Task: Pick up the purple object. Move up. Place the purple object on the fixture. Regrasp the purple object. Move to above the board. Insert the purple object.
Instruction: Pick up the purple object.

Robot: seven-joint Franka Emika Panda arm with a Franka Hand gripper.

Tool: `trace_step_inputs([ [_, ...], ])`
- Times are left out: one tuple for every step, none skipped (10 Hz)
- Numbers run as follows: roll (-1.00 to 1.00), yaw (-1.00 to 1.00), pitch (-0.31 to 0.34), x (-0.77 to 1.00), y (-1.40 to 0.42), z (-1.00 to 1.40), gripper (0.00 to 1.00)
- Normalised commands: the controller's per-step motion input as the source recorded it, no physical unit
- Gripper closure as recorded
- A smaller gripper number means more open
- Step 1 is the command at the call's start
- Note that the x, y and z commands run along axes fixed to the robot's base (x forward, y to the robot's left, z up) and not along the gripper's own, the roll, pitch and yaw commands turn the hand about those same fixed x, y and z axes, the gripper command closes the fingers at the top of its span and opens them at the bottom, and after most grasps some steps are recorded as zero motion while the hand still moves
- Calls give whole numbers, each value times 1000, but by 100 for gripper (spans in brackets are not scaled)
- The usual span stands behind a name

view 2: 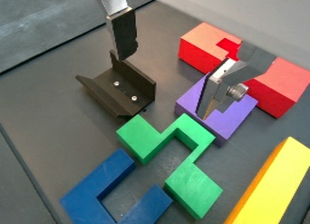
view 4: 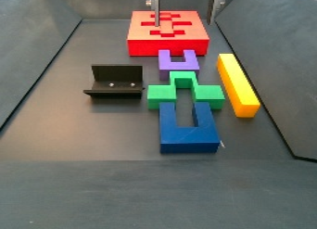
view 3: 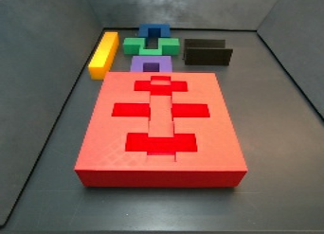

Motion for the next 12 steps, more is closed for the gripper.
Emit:
trace_step_inputs([
  [0, 0, 0, 0, 0, -37, 0],
  [-111, 0, -61, 0, 0, -43, 0],
  [0, 0, 0, 0, -29, 0, 0],
  [-53, -397, 0, 611, -363, -154, 0],
  [-106, -300, -63, 506, -477, -211, 0],
  [-230, -277, -213, 314, -391, -303, 0],
  [-264, -214, -246, 223, -420, -400, 0],
  [-270, -114, -194, 297, -446, -469, 0],
  [-196, 0, -189, 311, -589, -531, 0],
  [-163, 154, -179, 117, -680, -563, 0],
  [-76, 271, -93, 0, -737, -503, 0],
  [29, 414, -116, 0, -737, -651, 0],
])
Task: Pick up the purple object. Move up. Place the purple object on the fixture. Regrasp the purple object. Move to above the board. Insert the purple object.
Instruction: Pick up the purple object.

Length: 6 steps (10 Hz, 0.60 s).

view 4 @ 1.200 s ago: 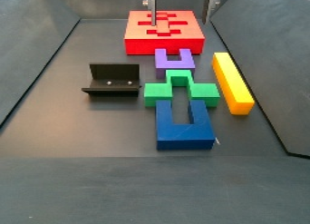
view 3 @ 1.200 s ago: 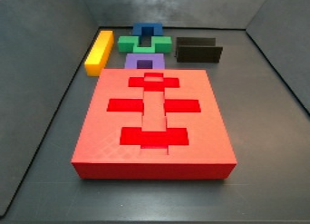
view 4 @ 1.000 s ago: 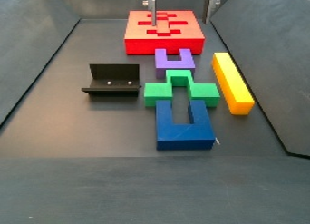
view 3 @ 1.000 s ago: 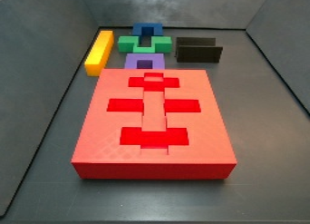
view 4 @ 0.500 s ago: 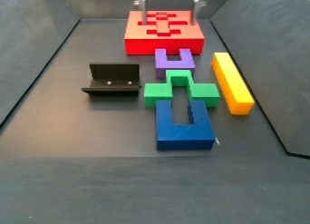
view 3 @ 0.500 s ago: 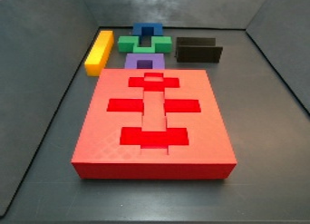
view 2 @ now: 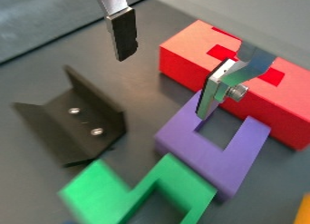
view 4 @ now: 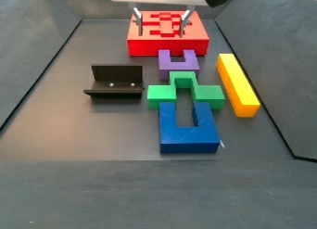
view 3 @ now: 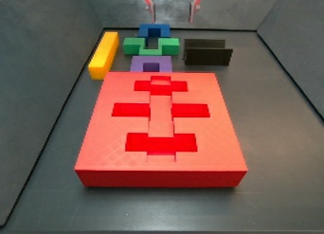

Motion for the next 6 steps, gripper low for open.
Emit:
trace_step_inputs([
  [163, 429, -129, -97, -606, -649, 0],
  [184, 429, -103, -114, -580, -691, 0],
  [163, 380, -81, -26, -617, -720, 0],
  [204, 209, -64, 0, -580, -546, 0],
  [209, -9, -47, -163, -540, -420, 0],
  [171, -206, 0, 0, -500, -240, 0],
])
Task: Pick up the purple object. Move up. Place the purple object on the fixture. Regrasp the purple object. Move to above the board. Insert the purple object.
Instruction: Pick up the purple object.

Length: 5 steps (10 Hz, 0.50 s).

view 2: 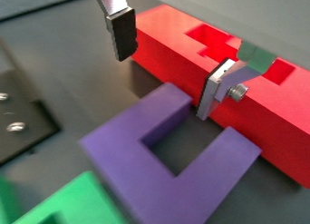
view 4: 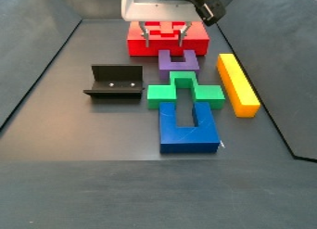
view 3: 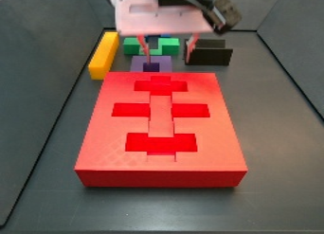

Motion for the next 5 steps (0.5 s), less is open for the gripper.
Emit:
trace_step_inputs([
  [209, -337, 14, 231, -443, -54, 0],
  [206, -303, 29, 200, -343, -17, 0],
  [139, -154, 26, 0, -166, -9, 0],
  [20, 0, 0, 0, 0, 0, 0],
  [41, 0, -14, 0, 74, 0, 0],
])
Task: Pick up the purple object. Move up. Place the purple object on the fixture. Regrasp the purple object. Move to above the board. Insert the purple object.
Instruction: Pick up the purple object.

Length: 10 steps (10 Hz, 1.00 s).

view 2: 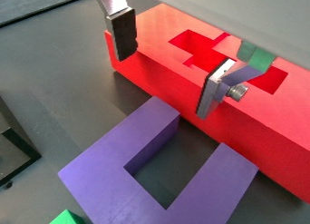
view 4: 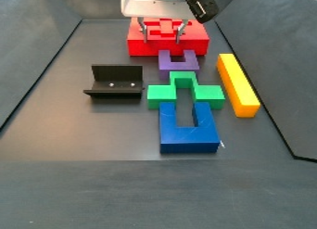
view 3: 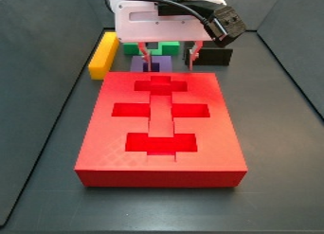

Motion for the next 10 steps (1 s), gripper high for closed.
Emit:
trace_step_inputs([
  [79, 117, -69, -29, 257, 0, 0],
  [81, 214, -83, 0, 214, 0, 0],
  [110, 206, -37, 23, 174, 0, 0],
  [114, 143, 0, 14, 34, -29, 0],
  [66, 31, 0, 0, 0, -137, 0],
  [83, 0, 0, 29, 0, -177, 0],
  [126, -71, 16, 354, 0, -131, 0],
  [116, -134, 20, 503, 14, -226, 0],
  [109, -131, 29, 540, 37, -314, 0],
  [109, -109, 27, 491, 83, -411, 0],
])
